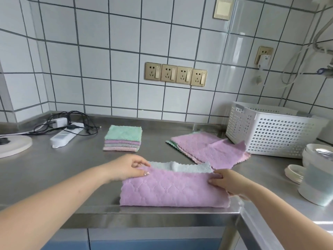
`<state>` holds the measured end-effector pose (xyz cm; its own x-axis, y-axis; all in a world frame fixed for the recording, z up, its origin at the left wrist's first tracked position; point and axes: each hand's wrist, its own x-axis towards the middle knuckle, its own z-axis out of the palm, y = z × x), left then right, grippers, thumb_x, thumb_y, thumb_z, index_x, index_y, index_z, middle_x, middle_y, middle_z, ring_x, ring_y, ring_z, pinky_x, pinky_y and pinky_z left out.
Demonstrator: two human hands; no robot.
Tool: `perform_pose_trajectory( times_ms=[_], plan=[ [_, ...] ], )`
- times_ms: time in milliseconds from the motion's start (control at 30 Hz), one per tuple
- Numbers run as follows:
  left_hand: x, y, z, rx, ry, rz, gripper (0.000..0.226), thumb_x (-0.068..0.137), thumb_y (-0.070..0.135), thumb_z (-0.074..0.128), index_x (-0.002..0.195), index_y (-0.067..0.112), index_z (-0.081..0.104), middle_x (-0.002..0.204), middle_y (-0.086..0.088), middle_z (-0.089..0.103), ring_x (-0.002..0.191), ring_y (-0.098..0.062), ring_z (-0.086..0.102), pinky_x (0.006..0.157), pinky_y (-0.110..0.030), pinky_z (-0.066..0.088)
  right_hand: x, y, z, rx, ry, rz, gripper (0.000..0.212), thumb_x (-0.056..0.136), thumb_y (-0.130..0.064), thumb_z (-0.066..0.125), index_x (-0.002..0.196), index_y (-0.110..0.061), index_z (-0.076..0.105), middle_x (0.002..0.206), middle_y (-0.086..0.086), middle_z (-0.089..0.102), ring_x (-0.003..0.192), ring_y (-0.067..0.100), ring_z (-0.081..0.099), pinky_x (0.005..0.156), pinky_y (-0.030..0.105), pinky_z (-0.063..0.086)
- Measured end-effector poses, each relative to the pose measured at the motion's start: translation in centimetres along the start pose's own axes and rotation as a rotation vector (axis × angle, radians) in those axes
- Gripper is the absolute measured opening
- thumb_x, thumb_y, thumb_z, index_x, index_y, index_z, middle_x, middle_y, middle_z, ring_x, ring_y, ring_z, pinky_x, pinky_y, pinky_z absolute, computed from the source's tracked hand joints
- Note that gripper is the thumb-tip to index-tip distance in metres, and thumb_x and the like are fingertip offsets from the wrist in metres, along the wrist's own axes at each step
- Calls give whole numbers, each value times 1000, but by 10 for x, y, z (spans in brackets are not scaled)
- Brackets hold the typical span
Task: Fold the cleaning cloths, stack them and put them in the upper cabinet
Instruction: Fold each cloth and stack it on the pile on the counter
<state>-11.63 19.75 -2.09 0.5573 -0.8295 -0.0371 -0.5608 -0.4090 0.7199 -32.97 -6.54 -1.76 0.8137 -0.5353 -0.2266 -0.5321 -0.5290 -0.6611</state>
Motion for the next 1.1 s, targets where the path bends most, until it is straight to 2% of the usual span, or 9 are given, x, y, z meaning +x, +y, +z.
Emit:
perform_pose_trajectory(
  times_ms=[233, 367, 533, 667, 800, 867, 933, 1000, 1100],
  plan=[
    [29, -12, 3, -219, 307, -96, 40, 83, 11, 67, 121, 19, 56, 96, -6, 64, 74, -8, 54, 57, -13, 44, 33, 7, 4, -361, 329, -55, 34, 87, -33, 57, 63, -17, 38, 64, -2, 51, 64, 19, 49, 53, 30, 31],
    [45, -18, 9, -151, 379, -123, 46, 84, 8, 65, 128, 12, 52, 97, -9, 57, 79, -13, 52, 65, -19, 39, 45, 5, 6, -421, 369, -62, 28, 88, -35, 54, 71, -15, 45, 72, 1, 57, 73, 24, 51, 52, 29, 31],
    [60, -20, 10, -50, 456, -126, 47, 84, 5, 63, 130, 7, 50, 130, -9, 54, 102, -14, 48, 83, -20, 33, 62, 2, 7, -412, 381, -71, 25, 89, -35, 53, 74, -16, 47, 74, 0, 57, 74, 23, 52, 54, 29, 34],
    [68, -26, 11, 23, 452, -156, 47, 84, 6, 64, 129, 7, 50, 129, -9, 54, 106, -18, 50, 80, -19, 32, 73, 1, 9, -398, 387, -49, 31, 90, -35, 53, 66, -20, 40, 70, -2, 53, 74, 24, 50, 49, 27, 32],
    [73, -28, 14, 54, 468, -156, 45, 84, 8, 64, 127, 9, 52, 120, -13, 57, 93, -16, 47, 75, -19, 31, 80, 4, 11, -381, 397, -36, 34, 90, -33, 54, 63, -21, 37, 64, -4, 49, 73, 25, 52, 47, 26, 30],
    [74, -30, 15, 100, 451, -165, 45, 84, 11, 65, 127, 12, 52, 111, -11, 58, 89, -15, 47, 74, -20, 31, 82, 6, 11, -382, 391, -27, 22, 90, -33, 54, 75, -17, 49, 76, 0, 59, 78, 27, 56, 52, 28, 36],
    [74, -32, 15, 141, 438, -165, 47, 84, 14, 65, 128, 13, 51, 107, -6, 58, 88, -15, 50, 75, -21, 34, 83, 6, 11, -364, 403, 0, 24, 91, -33, 52, 108, -17, 53, 100, 4, 65, 87, 26, 59, 63, 29, 44],
    [73, -29, 17, 231, 473, -118, 47, 84, 18, 64, 130, 14, 50, 118, -6, 56, 95, -16, 54, 83, -23, 40, 79, 4, 11, -381, 458, -11, 41, 91, -34, 50, 129, -20, 43, 122, 5, 57, 106, 25, 57, 75, 33, 46],
    [67, -10, 28, 455, 482, 85, 42, 89, 21, 56, 131, 16, 52, 132, -2, 52, 118, -20, 49, 101, -26, 34, 71, -13, 19, -422, 528, -172, 44, 94, -32, 47, 136, -21, 42, 139, 2, 43, 126, 23, 41, 95, 35, 41]
  ],
)
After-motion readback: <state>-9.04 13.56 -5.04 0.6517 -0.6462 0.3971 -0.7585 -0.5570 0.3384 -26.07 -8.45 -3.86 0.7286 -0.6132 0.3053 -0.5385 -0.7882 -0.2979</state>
